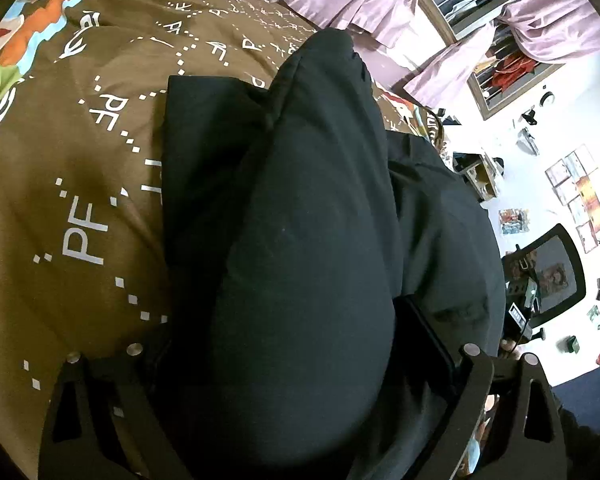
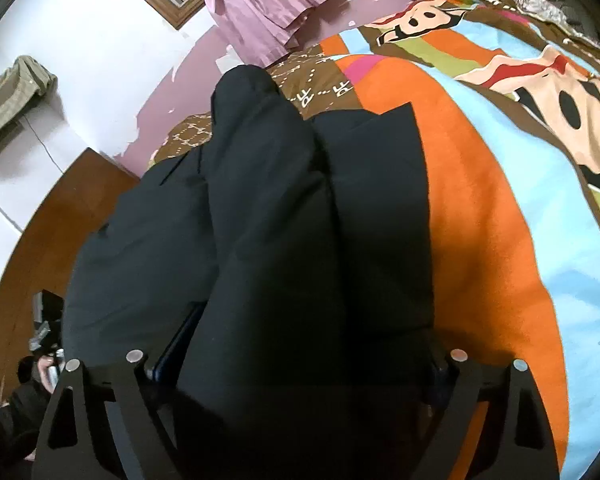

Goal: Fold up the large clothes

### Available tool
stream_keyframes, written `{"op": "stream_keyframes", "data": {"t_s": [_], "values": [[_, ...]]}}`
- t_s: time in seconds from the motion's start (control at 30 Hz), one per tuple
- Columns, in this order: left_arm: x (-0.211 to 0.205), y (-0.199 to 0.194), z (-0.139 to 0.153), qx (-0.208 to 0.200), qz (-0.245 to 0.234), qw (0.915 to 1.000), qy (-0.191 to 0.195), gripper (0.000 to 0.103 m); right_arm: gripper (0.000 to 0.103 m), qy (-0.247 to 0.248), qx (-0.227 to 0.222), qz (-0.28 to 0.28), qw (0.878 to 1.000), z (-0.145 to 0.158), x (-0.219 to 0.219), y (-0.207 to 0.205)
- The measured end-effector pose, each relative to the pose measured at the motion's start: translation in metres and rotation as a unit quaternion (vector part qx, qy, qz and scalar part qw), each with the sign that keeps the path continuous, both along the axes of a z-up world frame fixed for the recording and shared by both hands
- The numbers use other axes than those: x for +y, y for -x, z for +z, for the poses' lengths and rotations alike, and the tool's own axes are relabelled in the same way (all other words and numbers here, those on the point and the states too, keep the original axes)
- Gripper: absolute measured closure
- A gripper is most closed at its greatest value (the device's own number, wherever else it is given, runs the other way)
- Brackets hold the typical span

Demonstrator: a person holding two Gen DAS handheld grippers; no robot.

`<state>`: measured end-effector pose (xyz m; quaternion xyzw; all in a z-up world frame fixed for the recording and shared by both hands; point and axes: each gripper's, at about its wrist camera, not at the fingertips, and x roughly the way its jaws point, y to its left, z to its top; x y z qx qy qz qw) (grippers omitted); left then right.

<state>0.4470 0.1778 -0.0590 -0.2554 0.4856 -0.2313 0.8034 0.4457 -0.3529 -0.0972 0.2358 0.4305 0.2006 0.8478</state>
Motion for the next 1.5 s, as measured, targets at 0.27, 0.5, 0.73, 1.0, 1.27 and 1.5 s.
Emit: {"op": "stream_keyframes", "data": {"t_s": [0.27, 0.5, 0.73, 1.0, 1.27, 1.5], "values": [[-0.006, 0.003, 0.01, -0.009, 0.011, 0.9991, -0.04, 0.032, 0.033, -0.018, -0.002, -0.003, 1.0, 0.002, 0.002, 0.003], [-0.009, 0.013, 0.022, -0.034, 0.015, 0.9984, -0.042, 0.067, 0.055, -0.016, -0.012, -0.014, 1.0, 0.01, 0.008, 0.007], [-0.028, 0.026, 0.059, -0.091, -0.004, 0.9945, -0.053, 0.082, 0.078, 0.019, -0.072, -0.008, 0.997, 0.048, 0.029, 0.016], [-0.022, 0.045, 0.1, -0.134, 0.005, 0.9894, -0.057, 0.083, 0.079, 0.009, -0.14, 0.041, 0.989, 0.102, 0.071, 0.019], [0.017, 0.066, 0.116, -0.155, 0.053, 0.985, -0.055, 0.083, 0.079, -0.018, -0.169, 0.081, 0.982, 0.122, 0.115, 0.014], [0.031, 0.065, 0.088, -0.123, 0.068, 0.9885, -0.055, 0.083, 0.079, -0.01, -0.156, 0.097, 0.983, 0.112, 0.14, 0.007]]}}
